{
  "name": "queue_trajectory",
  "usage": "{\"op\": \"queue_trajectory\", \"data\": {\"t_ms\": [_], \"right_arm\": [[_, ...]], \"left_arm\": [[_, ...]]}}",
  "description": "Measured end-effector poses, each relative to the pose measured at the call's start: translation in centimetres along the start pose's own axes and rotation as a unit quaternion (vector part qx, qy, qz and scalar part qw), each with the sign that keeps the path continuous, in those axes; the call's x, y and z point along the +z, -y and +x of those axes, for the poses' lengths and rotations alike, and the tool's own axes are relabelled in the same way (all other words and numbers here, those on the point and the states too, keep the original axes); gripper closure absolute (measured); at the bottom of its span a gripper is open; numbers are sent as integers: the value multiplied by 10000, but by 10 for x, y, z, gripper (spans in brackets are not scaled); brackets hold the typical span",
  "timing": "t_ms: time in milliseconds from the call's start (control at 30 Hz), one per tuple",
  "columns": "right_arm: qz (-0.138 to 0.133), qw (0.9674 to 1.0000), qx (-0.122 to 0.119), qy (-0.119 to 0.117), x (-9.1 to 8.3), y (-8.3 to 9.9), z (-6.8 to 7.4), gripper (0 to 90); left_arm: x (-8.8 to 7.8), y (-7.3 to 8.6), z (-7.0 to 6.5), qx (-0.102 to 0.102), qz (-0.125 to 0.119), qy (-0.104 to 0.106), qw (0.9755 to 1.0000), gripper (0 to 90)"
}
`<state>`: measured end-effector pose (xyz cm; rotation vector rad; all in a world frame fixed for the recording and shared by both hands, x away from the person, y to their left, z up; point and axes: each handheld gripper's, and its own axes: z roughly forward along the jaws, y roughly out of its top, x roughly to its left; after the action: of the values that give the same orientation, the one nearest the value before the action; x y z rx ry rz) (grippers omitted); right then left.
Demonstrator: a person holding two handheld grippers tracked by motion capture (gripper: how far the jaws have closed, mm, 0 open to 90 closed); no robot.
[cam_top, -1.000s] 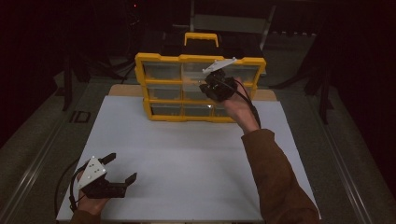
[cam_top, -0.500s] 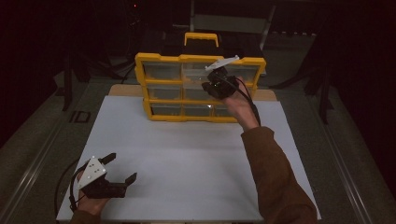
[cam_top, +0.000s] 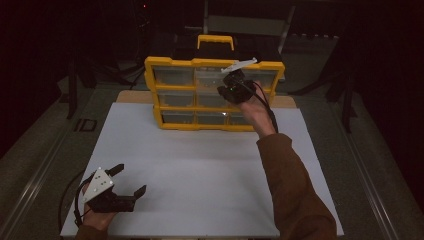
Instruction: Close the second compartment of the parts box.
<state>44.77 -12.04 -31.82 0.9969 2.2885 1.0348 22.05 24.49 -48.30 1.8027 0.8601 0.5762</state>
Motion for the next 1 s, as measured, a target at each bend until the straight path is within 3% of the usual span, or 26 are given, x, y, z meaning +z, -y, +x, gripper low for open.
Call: {"op": "queue_trajectory", "data": {"t_ms": [1000], "right_arm": [[20, 9991, 367, 191, 18, 5, -13, 900]], "left_arm": [[0, 0, 0, 2, -1, -8, 10000, 0]]}}
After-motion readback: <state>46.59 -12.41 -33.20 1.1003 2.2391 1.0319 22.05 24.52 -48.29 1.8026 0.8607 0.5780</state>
